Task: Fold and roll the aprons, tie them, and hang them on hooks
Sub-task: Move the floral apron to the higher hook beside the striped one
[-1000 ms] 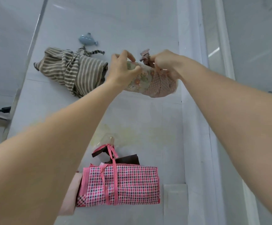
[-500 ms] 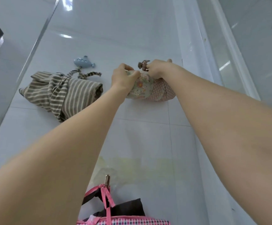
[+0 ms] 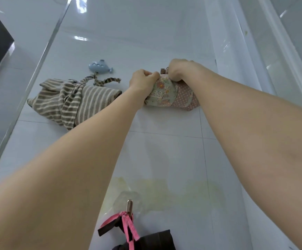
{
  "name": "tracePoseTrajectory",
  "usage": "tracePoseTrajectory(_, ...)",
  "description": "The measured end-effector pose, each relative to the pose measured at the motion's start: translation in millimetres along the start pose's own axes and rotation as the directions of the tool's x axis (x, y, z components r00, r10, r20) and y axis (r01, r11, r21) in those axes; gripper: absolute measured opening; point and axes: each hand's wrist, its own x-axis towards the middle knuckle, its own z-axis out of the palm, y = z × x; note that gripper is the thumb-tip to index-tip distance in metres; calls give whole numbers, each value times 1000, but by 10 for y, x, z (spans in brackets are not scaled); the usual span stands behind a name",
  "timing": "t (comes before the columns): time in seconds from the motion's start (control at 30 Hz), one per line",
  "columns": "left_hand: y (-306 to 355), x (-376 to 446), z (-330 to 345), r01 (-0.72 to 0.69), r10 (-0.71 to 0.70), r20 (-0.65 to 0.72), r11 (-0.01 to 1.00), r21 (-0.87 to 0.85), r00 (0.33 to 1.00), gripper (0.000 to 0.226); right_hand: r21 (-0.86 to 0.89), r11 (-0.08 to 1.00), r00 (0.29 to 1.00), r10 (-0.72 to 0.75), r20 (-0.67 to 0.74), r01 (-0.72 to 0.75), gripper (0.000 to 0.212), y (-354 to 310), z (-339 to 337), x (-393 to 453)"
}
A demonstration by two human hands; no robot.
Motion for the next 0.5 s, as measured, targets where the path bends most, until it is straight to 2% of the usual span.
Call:
tracePoseTrajectory(0.17, -57, -47, -48, -8, 8, 18, 1000, 12, 1000, 16, -25, 997, 995, -76, 69, 77, 16, 32, -10, -129)
tracePoseTrajectory(0.23, -40, -57, -68, -8, 8, 43, 1000, 15, 999, 16, -16, 995, 994, -95, 62, 96, 15, 35, -56, -230)
tracePoseTrajectory(0.33, -36, -80, -76, -12, 10, 52, 1000, 25, 999, 16, 33, 996, 995, -87, 54, 85, 26, 53, -75, -337)
tracePoseTrajectory(0.43, -64, -128, -91, 6, -7, 63, 1000, 14, 998, 17, 151, 987, 999, -44, -23, 47, 11, 60, 18, -393)
tracePoseTrajectory(0.5, -91, -191, -100, 15, -16, 72, 1000, 15, 997, 16, 214, 977, 999, 5, -32, 2, 9, 62, 107, -466)
